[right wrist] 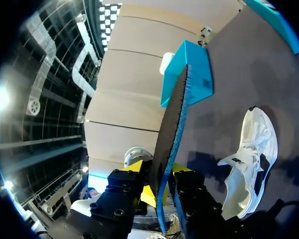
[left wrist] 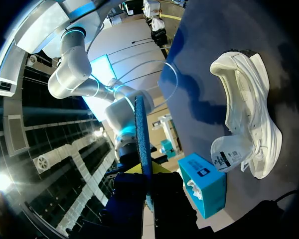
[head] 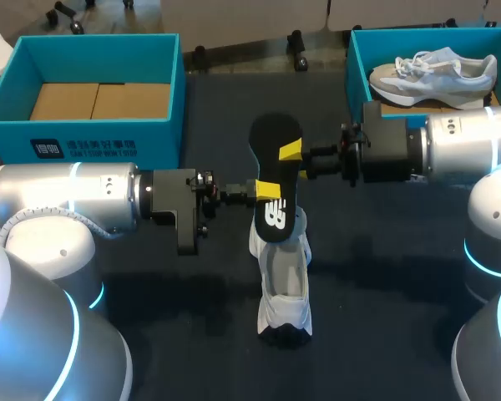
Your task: Take the shoe out of the shoebox, open the shoe tongue, remove and reinsert the insole, then place the shoe into the shoebox
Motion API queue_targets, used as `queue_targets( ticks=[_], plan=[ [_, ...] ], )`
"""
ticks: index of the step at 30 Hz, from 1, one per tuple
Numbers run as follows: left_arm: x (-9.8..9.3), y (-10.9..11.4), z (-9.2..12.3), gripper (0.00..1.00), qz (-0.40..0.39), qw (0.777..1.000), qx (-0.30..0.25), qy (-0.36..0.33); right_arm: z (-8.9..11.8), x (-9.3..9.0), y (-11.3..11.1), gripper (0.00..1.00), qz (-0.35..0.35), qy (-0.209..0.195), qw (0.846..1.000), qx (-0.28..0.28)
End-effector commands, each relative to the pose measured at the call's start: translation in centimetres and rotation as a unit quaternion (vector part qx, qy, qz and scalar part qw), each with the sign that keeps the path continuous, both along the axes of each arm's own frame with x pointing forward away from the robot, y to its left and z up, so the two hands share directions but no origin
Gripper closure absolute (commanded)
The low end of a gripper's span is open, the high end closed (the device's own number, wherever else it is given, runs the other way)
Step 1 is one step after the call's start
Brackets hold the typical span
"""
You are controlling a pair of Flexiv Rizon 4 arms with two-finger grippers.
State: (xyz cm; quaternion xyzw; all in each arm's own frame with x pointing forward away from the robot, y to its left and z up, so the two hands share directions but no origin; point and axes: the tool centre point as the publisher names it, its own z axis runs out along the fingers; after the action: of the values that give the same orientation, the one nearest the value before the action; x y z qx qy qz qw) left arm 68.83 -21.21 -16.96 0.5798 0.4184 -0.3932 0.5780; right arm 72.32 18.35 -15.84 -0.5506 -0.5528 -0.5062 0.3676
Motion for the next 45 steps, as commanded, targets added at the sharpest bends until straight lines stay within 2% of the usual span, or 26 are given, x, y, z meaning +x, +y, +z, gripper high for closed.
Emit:
queue_targets(
  ticks=[1, 4, 8, 16, 17, 19, 24, 28, 35, 41, 45],
  plan=[
    [0.0, -0.1, 0.0, 1.00, 0.001, 1.000, 0.000, -0.001, -0.2, 0.2, 0.3, 0.79, 0.001, 0.000, 1.000, 0.002],
    [0.0, -0.1, 0.0, 1.00, 0.001, 1.000, 0.000, -0.001, -0.2, 0.3, 0.4, 0.83, 0.000, -0.001, 1.000, 0.004],
    [0.0, -0.1, 0.0, 1.00, 0.001, 1.000, 0.000, -0.001, -0.2, 0.4, 0.4, 1.00, 0.002, -0.004, 1.000, 0.009],
    [0.0, -0.1, 0.0, 1.00, 0.000, 1.000, 0.000, 0.001, -0.3, 0.5, 0.5, 1.00, 0.005, -0.007, 1.000, 0.014],
    [0.0, 0.0, 0.1, 0.72, -0.004, 1.000, 0.000, 0.006, -0.3, 0.5, 0.5, 1.00, 0.005, -0.007, 1.000, 0.015],
    [0.0, 0.2, 0.4, 0.00, -0.009, 1.000, -0.003, 0.016, -0.4, 0.5, 0.4, 1.00, 0.006, -0.007, 1.000, 0.016],
    [0.0, 1.3, 1.2, 0.00, -0.018, 0.999, 0.026, 0.035, -1.2, 0.3, 0.1, 1.00, 0.007, -0.009, 1.000, 0.023],
    [0.4, 3.0, 1.7, 0.00, -0.031, 0.996, 0.059, 0.054, -1.9, 0.3, -0.2, 1.00, 0.006, -0.006, 1.000, 0.025],
    [1.2, 6.1, 2.6, 0.00, -0.053, 0.979, 0.176, 0.087, -3.5, 0.2, -0.4, 1.00, 0.008, -0.003, 1.000, 0.027],
    [1.9, 7.3, 4.1, 0.00, -0.063, 0.957, 0.275, 0.065, -4.5, 0.4, -0.3, 1.00, 0.004, 0.004, 1.000, 0.024],
    [2.1, 7.4, 4.3, 0.00, -0.061, 0.954, 0.288, 0.056, -4.6, 0.4, -0.3, 1.00, 0.005, 0.007, 1.000, 0.022]
  ],
)
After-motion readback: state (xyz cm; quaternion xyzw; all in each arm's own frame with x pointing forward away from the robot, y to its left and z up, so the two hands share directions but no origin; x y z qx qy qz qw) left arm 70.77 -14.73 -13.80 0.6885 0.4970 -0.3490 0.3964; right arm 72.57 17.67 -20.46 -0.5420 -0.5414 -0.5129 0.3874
